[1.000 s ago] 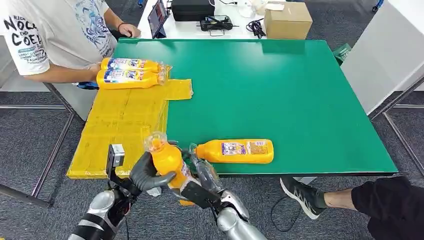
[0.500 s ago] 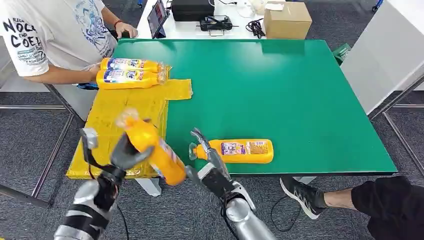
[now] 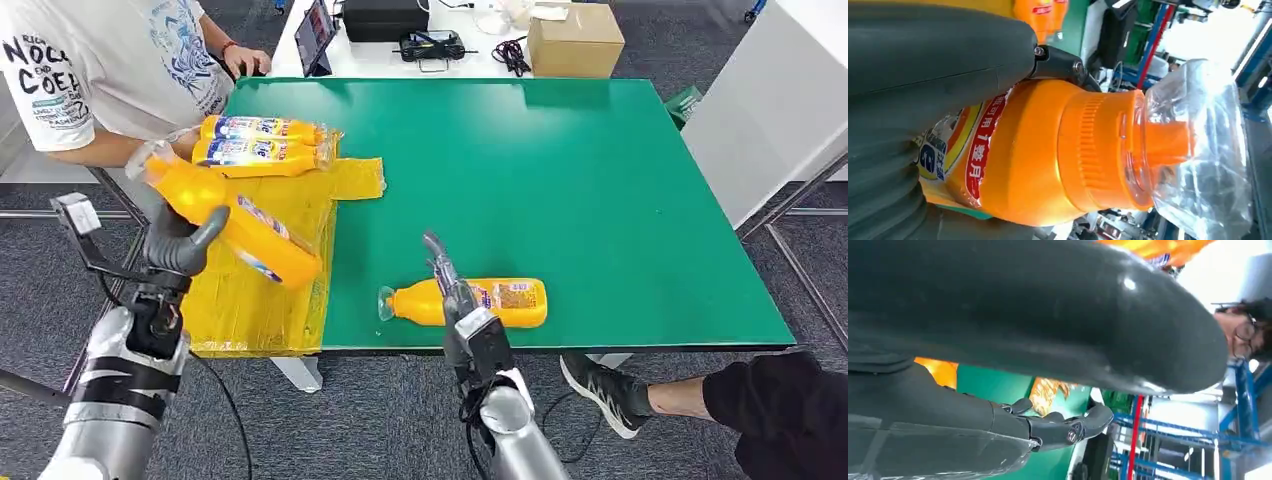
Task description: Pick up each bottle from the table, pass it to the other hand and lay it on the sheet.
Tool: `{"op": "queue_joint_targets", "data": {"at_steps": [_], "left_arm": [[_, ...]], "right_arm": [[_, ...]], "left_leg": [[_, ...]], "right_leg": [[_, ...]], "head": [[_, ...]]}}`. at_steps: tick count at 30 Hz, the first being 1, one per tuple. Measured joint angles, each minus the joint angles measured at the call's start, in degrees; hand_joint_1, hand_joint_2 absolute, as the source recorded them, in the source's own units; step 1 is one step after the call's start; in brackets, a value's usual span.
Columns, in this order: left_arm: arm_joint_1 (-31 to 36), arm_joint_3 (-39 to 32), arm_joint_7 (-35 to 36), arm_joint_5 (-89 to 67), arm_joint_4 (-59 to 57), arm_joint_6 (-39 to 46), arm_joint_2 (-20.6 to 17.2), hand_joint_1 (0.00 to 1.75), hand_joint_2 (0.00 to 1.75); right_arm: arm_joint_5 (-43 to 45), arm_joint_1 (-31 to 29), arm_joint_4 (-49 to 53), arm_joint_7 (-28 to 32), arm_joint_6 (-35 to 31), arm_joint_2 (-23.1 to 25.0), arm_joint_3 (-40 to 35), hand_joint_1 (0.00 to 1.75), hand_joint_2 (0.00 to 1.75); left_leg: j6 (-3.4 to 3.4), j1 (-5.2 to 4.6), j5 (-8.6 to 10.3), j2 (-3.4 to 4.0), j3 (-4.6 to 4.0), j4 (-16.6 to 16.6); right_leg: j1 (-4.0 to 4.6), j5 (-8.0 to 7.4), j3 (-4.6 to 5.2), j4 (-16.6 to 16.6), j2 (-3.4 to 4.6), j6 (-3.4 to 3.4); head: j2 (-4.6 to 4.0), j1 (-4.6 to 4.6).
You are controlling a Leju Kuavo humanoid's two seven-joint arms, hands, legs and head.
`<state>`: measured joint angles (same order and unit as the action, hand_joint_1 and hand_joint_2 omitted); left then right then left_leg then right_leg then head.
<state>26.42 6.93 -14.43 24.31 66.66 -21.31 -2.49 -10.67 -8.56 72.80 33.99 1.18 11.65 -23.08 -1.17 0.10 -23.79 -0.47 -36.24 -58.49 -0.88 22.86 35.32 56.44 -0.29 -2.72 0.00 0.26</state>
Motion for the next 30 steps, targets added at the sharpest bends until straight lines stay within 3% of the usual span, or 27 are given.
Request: {"op": "queue_joint_targets", "data": {"at_steps": [4,7,11,14,21,30], "left_arm": [[1.23,-0.02,-0.66,-3.51,0.00,2.83,-0.15,1.75,1.75],[2.19,0.61,-3.00,-13.46,0.00,9.87,-0.15,1.75,1.75],[3.41,4.58,-3.72,-48.47,-0.19,30.06,-0.15,1.75,1.75],[5.31,7.96,-2.56,-68.77,-1.82,36.03,-0.33,1.75,1.75],[11.89,16.11,-1.20,-93.01,-12.23,35.58,-1.14,1.75,1.75],[20.66,23.08,-8.48,-93.95,-28.12,25.43,-2.67,1.75,1.75]], "right_arm": [[0.39,0.24,0.55,0.37,-0.83,0.00,0.85,0.00,0.00],[0.37,0.54,1.69,1.23,-2.41,0.04,1.47,0.00,0.00],[-0.76,1.89,7.16,3.13,-7.25,0.70,2.08,0.00,0.00],[-1.09,2.53,12.53,3.15,-9.18,1.05,2.17,0.00,0.00],[-1.07,2.97,21.10,3.13,-9.49,1.14,1.20,0.00,0.00],[-0.70,2.80,21.31,2.32,-7.74,0.96,-0.79,0.00,0.00]], "left_leg": [[0.00,0.00,0.00,0.00,0.00,0.00],[0.00,0.00,0.01,0.00,0.02,0.00],[0.00,0.00,0.01,-0.01,0.00,-0.01],[0.00,-0.01,0.01,-0.07,-0.02,-0.01],[-0.01,-0.02,0.01,-0.02,-0.02,-0.01],[0.00,0.01,0.02,0.04,-0.02,-0.01]], "right_leg": [[0.01,0.00,0.00,0.00,0.00,0.00],[0.01,0.00,0.00,0.00,0.00,0.00],[0.00,0.00,0.02,0.01,0.00,0.00],[-0.01,0.00,0.01,0.00,-0.04,0.00],[-0.04,-0.02,0.01,0.00,-0.01,-0.02],[0.02,-0.02,0.01,0.06,0.03,-0.01]], "head": [[0.00,0.02],[0.00,0.02],[0.00,0.00],[0.00,0.00],[0.00,0.02],[0.00,0.02]]}}
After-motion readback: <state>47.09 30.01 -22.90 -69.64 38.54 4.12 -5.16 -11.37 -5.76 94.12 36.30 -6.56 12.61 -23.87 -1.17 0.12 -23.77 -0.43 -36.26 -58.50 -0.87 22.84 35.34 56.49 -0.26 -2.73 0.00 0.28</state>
